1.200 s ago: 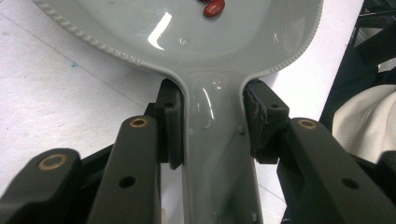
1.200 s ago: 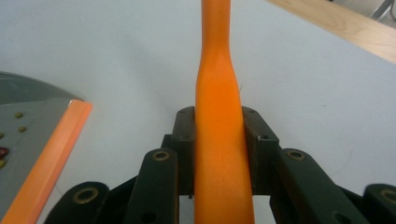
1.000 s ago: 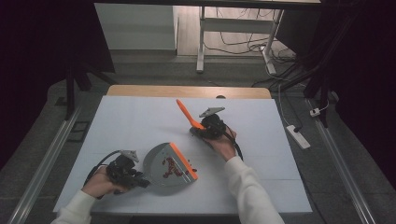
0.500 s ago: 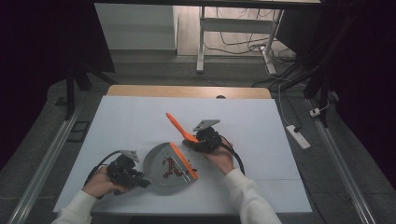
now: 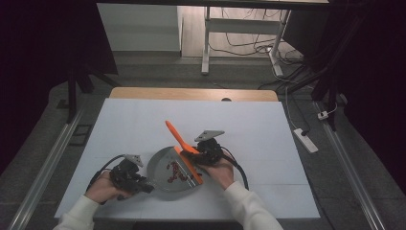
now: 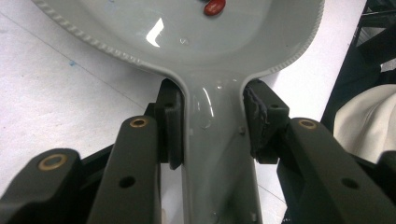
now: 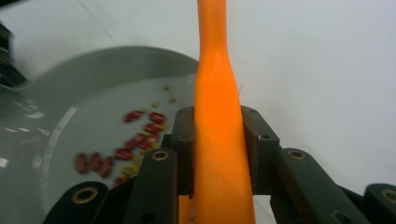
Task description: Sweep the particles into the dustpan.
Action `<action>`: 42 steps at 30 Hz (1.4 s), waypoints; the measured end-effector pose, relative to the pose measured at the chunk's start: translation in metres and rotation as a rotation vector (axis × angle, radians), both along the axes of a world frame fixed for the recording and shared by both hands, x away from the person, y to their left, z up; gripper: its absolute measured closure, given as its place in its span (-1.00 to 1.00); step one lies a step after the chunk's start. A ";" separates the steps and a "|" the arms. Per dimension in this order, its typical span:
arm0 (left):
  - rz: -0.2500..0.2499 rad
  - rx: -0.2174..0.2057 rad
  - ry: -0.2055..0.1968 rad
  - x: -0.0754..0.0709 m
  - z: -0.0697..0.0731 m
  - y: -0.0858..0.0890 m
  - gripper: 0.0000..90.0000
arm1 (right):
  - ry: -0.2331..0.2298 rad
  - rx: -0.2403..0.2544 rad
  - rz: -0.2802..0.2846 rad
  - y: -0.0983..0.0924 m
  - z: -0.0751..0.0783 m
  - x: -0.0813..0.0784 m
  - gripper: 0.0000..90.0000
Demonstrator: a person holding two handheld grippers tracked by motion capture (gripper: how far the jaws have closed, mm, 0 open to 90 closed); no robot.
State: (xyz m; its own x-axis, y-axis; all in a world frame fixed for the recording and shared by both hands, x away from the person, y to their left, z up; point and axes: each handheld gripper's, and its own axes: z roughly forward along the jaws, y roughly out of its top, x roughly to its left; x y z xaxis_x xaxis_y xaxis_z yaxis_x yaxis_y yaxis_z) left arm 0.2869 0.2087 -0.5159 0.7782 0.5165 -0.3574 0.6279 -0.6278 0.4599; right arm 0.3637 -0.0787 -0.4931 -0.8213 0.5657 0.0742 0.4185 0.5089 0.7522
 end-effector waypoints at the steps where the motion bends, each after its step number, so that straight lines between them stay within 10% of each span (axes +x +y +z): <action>1: -0.001 0.001 -0.002 0.000 0.000 0.000 0.36 | 0.000 0.005 -0.001 0.002 0.000 -0.002 0.55; 6: 0.000 -0.001 0.000 0.000 0.000 0.000 0.36 | 0.076 0.127 0.050 0.013 0.002 -0.007 0.56; 11: 0.000 -0.003 0.002 0.000 0.000 0.000 0.36 | 0.020 0.165 0.062 0.012 0.016 -0.012 0.56; 32: 0.000 -0.002 -0.005 -0.012 0.001 0.011 0.36 | -0.050 0.048 -0.112 -0.047 0.012 0.003 0.56; 42: 0.008 0.004 -0.004 -0.012 -0.001 0.008 0.36 | -0.010 0.026 -0.027 -0.020 -0.001 -0.011 0.56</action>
